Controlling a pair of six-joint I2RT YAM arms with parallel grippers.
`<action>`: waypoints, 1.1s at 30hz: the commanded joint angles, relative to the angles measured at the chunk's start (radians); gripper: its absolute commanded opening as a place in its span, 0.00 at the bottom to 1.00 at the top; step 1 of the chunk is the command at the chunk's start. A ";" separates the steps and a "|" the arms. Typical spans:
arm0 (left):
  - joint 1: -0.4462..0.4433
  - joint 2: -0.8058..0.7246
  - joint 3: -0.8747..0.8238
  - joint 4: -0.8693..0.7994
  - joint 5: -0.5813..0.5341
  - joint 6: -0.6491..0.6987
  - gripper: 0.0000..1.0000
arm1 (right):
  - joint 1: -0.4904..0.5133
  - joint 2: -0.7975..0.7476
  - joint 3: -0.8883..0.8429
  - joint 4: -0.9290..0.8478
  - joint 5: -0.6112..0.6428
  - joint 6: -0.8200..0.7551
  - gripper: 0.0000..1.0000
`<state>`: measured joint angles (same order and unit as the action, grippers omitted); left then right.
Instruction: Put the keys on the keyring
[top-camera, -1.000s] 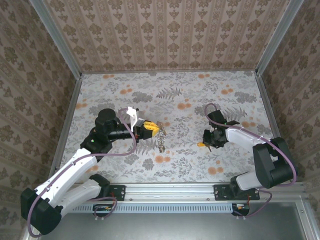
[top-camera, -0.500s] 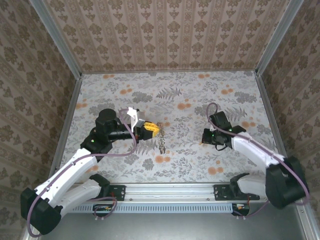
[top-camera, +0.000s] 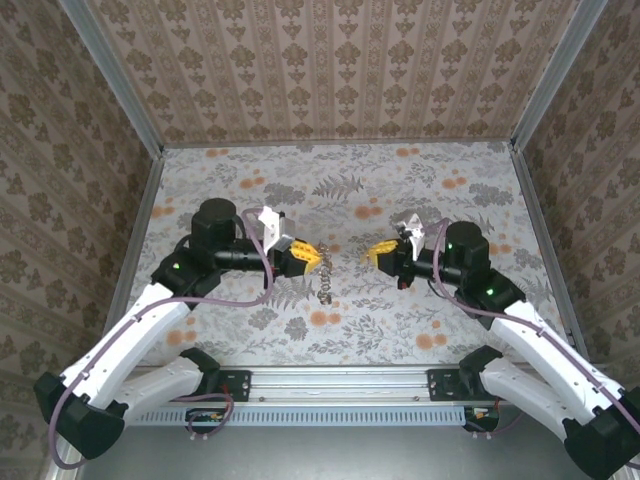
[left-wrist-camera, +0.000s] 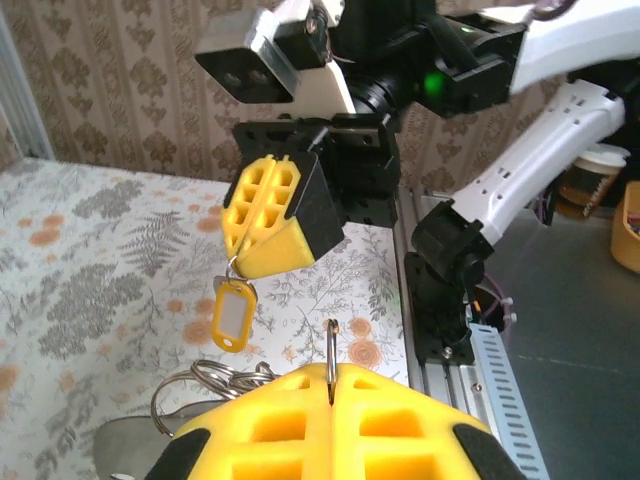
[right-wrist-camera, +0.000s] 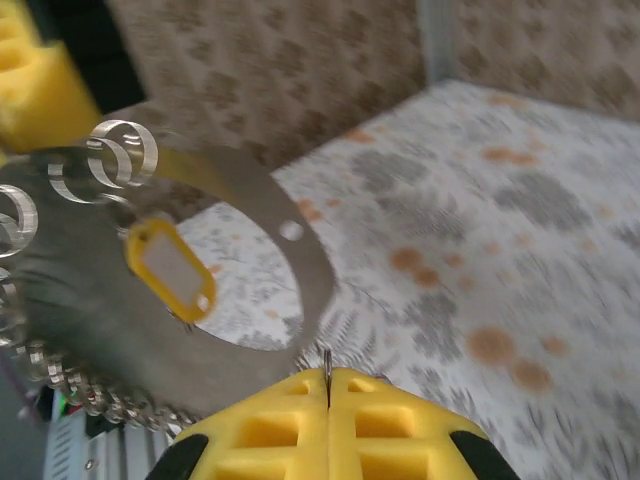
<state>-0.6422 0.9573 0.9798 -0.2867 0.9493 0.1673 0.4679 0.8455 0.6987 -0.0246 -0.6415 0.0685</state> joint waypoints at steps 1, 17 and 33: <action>-0.002 0.020 0.126 -0.232 0.081 0.202 0.00 | 0.025 0.036 0.100 0.048 -0.202 -0.153 0.00; 0.059 0.072 0.187 -0.299 0.139 0.271 0.00 | 0.271 0.103 0.254 -0.028 0.022 -0.338 0.00; 0.062 0.055 0.162 -0.295 0.137 0.285 0.00 | 0.372 0.140 0.283 0.014 0.184 -0.369 0.00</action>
<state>-0.5865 1.0321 1.1439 -0.5846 1.0485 0.4217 0.8307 0.9951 0.9478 -0.0418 -0.5030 -0.2840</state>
